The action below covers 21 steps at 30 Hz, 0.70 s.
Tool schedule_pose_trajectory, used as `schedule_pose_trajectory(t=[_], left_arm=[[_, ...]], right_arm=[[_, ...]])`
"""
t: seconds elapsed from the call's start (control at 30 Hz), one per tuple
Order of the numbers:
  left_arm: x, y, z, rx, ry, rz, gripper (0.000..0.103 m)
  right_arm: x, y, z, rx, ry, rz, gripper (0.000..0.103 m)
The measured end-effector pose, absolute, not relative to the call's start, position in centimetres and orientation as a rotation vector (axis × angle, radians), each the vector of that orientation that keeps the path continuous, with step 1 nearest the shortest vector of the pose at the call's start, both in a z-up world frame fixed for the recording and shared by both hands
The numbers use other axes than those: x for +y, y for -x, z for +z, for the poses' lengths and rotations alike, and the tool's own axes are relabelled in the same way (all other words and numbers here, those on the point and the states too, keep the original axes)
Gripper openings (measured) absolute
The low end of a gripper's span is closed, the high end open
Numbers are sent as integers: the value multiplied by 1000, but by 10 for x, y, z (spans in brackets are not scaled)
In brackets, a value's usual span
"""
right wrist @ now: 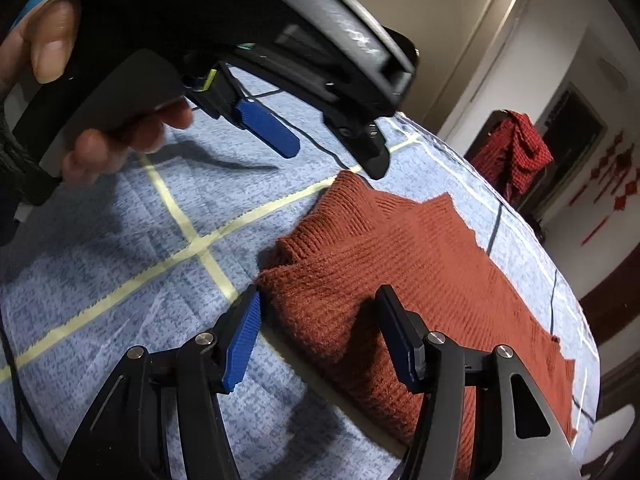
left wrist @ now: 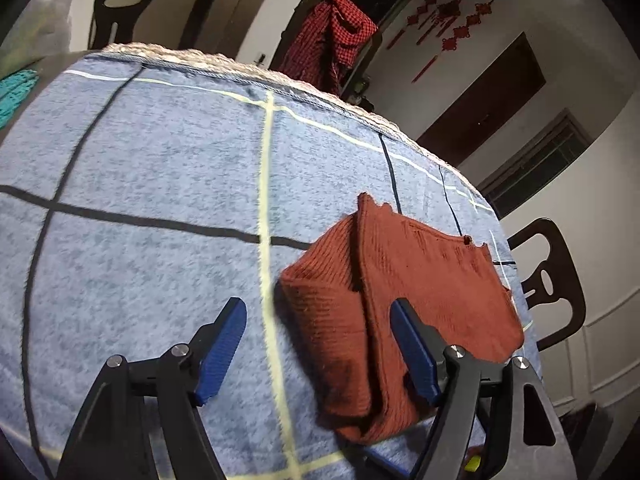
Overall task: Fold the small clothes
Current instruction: 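Close the left gripper on the folded side edge while the right tool approaches it, then close the right gripper on the same side edge beside the left gripper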
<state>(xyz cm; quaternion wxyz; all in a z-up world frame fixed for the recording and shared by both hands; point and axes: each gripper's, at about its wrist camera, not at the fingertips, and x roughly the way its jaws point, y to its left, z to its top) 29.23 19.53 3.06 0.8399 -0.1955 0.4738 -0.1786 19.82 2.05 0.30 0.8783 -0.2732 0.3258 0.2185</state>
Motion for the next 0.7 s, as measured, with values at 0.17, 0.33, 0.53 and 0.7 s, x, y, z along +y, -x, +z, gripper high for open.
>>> schedule_pose_trajectory(t=[0.17,0.33,0.53,0.7], left_arm=[[183,-304,26,1036,397,-384,77],[178,-312,18,1082,439,-415,77],[163,-315,16,1107,395,-427,77],[156,-320,17,1121,369,-398,75]], right_arm=[[20,-198,1,688,569,411,34],[17,-198,3,689,542,403,26],[11,-201,6,697,499,412,24],[9,-203,6,699,482,419,24]])
